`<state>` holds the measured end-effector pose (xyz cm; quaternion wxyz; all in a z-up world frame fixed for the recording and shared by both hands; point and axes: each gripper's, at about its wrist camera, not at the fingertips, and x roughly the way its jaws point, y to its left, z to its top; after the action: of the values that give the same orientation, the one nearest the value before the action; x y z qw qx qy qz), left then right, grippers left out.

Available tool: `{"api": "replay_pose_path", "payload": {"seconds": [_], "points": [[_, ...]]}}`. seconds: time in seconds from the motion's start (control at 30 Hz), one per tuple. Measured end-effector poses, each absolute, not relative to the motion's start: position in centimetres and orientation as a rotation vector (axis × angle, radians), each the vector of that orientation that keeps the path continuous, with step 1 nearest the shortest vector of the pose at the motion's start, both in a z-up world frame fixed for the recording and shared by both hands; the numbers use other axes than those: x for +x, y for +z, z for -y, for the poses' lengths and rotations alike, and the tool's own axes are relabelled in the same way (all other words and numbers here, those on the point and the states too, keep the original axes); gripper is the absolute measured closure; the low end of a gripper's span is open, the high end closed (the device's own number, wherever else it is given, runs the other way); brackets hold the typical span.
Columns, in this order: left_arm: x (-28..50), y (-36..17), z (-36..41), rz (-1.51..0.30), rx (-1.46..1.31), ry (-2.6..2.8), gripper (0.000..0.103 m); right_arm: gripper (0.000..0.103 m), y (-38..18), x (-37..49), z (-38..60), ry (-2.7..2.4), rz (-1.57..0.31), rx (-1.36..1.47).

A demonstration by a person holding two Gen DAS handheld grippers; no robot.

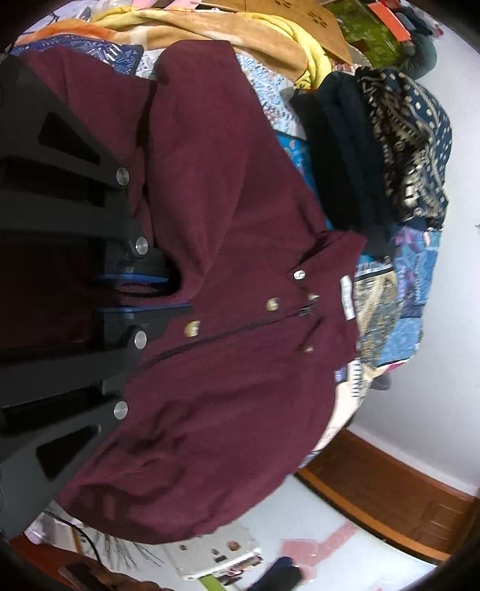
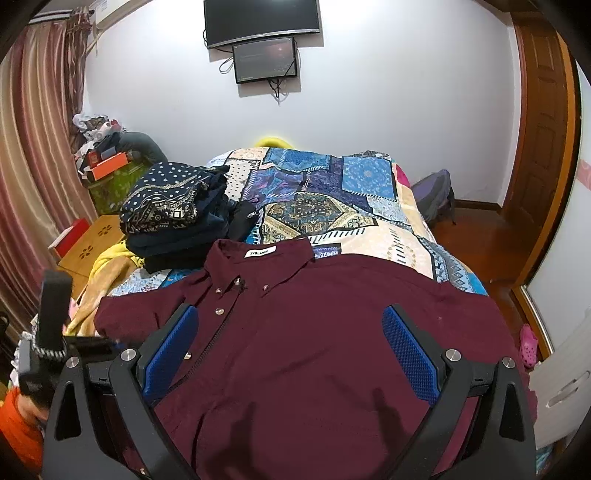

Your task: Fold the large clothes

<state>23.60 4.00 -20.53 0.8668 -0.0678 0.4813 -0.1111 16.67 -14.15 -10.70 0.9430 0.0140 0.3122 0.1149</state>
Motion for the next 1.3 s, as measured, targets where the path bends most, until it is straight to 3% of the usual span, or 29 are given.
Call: {"api": "replay_pose_path", "payload": {"seconds": [0.1, 0.17, 0.23, 0.53, 0.67, 0.77, 1.07, 1.3], "points": [[23.3, -20.4, -4.2, -1.023, -0.172, -0.243, 0.083, 0.004, -10.8, 16.6, 14.2, 0.233, -0.639, 0.032], [22.8, -19.8, -4.7, -1.021, -0.196, -0.253, 0.064, 0.004, -10.8, 16.5, 14.2, 0.232, -0.639, 0.033], [22.3, -19.1, -4.9, -1.011, -0.206, -0.258, 0.054, 0.004, -10.8, 16.5, 14.2, 0.233, -0.638, 0.036], [20.0, -14.2, -7.4, -0.881, -0.196, -0.192, 0.045, 0.004, -10.8, 16.4, 14.2, 0.231, -0.638, 0.037], [19.6, -12.2, -11.2, -0.799, -0.236, -0.086, 0.033, 0.004, -10.8, 16.4, 14.3, 0.229, -0.637, 0.038], [20.0, -12.1, -15.1, -0.786, -0.308, 0.011, 0.03, 0.004, -10.9, 16.5, 14.3, 0.227, -0.64, 0.037], [21.4, -18.5, -24.3, -0.915, -0.626, 0.165, 0.03, 0.004, -11.4, 16.9, 14.1, 0.211, -0.66, 0.031], [23.1, -25.2, -26.7, -1.041, -0.932, 0.103, 0.03, 0.004, -12.0, 17.5, 13.9, 0.201, -0.687, 0.012]]}}
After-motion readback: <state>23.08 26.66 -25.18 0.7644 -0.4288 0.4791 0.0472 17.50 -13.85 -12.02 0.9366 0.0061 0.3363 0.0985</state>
